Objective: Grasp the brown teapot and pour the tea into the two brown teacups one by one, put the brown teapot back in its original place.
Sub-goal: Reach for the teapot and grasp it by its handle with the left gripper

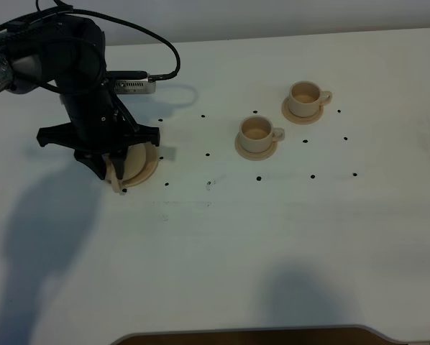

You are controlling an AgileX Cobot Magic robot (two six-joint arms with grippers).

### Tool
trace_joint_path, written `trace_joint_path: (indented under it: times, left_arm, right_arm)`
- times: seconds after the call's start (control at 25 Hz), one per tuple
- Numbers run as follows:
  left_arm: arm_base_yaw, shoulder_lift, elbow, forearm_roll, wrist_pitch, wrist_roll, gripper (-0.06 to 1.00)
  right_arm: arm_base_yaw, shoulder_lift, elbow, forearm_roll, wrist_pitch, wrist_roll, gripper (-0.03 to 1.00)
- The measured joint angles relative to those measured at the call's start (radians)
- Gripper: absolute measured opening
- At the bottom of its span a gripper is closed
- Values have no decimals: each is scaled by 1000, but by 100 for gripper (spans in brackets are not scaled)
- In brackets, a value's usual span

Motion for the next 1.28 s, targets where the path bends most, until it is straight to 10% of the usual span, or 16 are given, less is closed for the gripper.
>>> trace_joint_path:
  times: [1.28]
  left_arm:
    - [0, 38, 0, 5, -12, 166, 12]
  right_arm:
    - [0, 0, 0, 0, 0, 0, 40]
